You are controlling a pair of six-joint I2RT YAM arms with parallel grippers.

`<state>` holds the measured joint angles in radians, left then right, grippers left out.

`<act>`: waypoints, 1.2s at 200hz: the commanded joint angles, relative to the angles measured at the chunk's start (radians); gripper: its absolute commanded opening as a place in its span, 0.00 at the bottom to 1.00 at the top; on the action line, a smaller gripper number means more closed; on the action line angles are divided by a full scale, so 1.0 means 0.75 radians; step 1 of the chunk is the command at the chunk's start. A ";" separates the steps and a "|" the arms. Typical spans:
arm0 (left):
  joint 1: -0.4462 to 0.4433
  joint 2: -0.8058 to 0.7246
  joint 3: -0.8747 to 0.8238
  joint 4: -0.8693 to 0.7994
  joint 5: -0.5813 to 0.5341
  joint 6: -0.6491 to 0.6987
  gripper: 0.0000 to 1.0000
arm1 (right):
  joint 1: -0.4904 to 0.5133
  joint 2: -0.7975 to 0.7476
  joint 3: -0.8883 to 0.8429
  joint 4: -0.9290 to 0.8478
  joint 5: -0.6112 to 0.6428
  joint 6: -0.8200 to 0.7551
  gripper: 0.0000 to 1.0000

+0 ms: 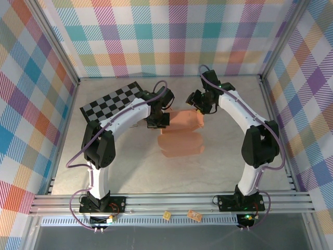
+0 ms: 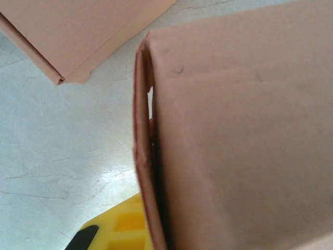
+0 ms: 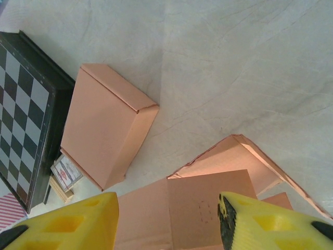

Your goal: Fold the paper box

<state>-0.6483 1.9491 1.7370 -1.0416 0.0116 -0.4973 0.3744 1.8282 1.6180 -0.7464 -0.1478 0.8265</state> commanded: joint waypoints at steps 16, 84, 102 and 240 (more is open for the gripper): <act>0.009 -0.061 -0.027 0.012 0.031 0.026 0.00 | 0.030 -0.007 0.016 0.010 -0.106 0.042 0.53; 0.009 -0.076 -0.038 0.030 0.035 0.015 0.00 | 0.045 -0.015 -0.001 0.011 -0.151 0.129 0.45; 0.009 -0.084 -0.047 0.042 0.038 0.009 0.00 | 0.043 -0.027 -0.021 0.026 -0.160 0.157 0.44; 0.008 -0.106 -0.058 0.113 0.047 0.028 0.00 | 0.020 -0.548 -0.717 0.352 0.024 0.068 0.51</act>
<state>-0.6453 1.8931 1.6775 -0.9611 0.0277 -0.4969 0.3920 1.4220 1.1580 -0.5568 -0.1238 0.8963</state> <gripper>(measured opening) 0.061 0.494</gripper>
